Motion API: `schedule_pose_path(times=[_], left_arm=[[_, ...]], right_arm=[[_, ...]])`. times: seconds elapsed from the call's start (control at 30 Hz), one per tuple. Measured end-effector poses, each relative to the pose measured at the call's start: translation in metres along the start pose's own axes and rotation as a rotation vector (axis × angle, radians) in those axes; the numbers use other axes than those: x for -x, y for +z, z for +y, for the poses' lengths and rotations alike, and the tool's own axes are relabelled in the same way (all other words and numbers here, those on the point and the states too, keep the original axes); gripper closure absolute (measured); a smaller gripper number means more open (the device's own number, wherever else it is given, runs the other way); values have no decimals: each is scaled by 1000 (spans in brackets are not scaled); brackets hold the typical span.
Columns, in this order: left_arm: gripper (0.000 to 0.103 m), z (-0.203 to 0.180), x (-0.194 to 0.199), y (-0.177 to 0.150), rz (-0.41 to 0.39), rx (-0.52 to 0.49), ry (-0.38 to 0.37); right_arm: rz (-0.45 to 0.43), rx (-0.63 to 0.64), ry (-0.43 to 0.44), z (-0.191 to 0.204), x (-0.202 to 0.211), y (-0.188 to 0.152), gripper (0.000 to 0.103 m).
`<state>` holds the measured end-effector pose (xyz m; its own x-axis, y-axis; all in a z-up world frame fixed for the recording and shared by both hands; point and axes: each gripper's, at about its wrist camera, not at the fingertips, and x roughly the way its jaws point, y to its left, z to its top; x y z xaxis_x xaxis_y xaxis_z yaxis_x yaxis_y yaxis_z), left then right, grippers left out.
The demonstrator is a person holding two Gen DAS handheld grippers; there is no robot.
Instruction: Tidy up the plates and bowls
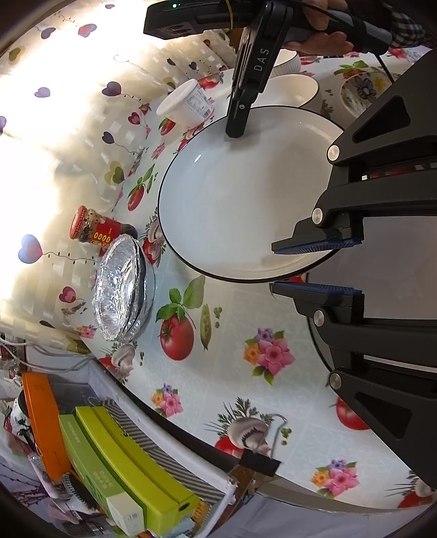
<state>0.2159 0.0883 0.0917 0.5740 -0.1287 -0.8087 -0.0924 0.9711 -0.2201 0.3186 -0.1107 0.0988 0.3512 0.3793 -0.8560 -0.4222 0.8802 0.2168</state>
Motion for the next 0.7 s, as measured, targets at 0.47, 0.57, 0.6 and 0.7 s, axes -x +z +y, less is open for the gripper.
schedule_pose_path(times=[0.47,0.57,0.6,0.7], left_arm=[[86,21,24,-27,-17,43,21],[86,25,27,-34,-14,46,33],[86,26,28,-36,-14,50,35],[86,34,30,-44,-11,70,37]], right_arm=[[12,23,50,31,6,-24,90],[18,25,55,36,4,-29,90],[21,24,59,38,4,-31,90],[31,26,76,43,2,-38,90]])
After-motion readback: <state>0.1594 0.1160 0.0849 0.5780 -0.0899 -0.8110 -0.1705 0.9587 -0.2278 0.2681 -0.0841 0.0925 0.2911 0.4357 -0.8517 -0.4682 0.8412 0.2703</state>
